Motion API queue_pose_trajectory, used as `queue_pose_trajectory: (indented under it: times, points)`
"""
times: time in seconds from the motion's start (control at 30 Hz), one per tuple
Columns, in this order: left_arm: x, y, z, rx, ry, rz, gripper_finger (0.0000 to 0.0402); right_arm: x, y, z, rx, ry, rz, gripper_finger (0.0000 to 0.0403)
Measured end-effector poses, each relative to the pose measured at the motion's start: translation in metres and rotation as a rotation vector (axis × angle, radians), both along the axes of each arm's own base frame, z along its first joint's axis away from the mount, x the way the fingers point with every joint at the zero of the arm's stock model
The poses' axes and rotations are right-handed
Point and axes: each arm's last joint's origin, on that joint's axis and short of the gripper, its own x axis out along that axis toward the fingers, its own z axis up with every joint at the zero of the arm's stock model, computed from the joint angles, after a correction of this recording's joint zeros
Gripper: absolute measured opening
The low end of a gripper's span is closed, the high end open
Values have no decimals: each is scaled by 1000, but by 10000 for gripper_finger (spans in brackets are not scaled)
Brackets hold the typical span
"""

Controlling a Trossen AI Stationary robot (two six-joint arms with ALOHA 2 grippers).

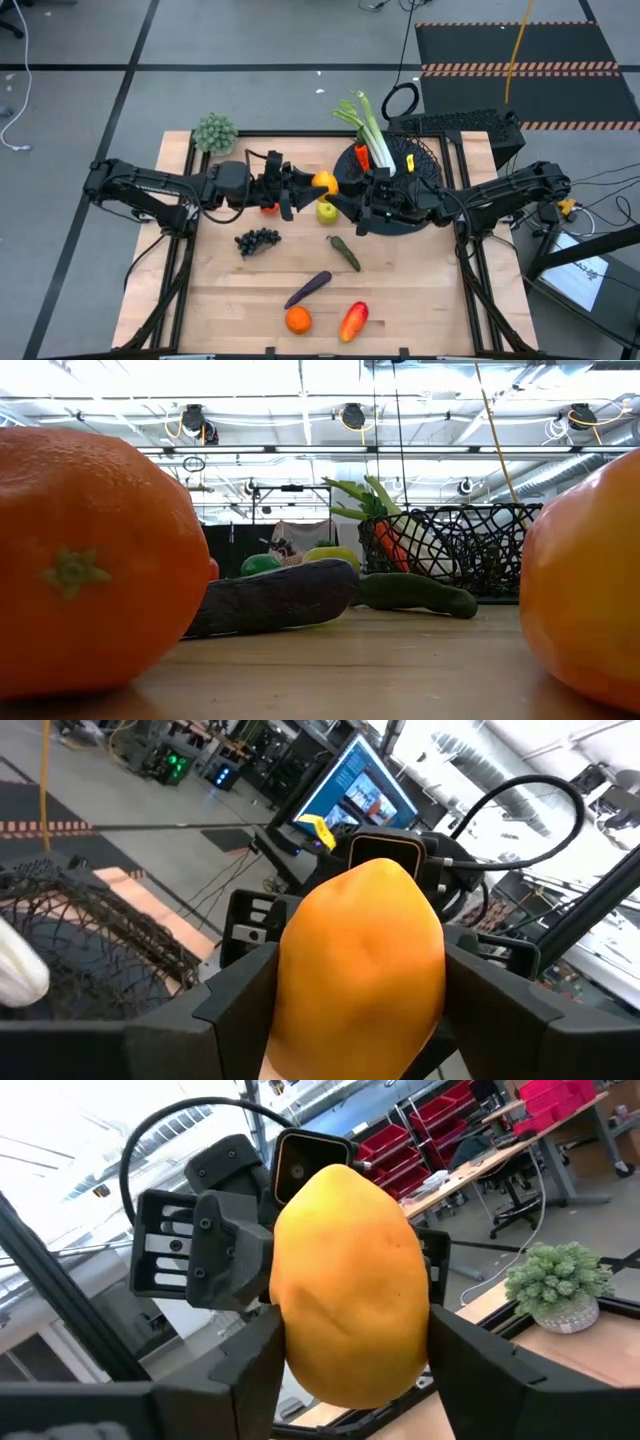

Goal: Build produce basket
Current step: Put the yellow lemon into the black woven basket

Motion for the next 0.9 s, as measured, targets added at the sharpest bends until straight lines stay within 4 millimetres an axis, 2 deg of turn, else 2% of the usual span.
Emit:
queue_pose_trajectory:
  times: [0.13,0.3,0.57,0.73,0.9]
  points:
    - [-12,9,7,-6,10,32,301,-4,-4,4,-3,-7,-11,223]
    - [-34,25,19,37,34,93,340,-18,-17,16,-11,4,-44,220]
    - [-66,53,11,66,256,204,346,-61,-53,39,-14,29,-165,220]
    - [-69,63,3,48,350,228,346,-88,-72,43,-18,104,-225,221]
    - [-66,70,-3,38,387,234,347,-111,-86,39,-16,218,-304,221]
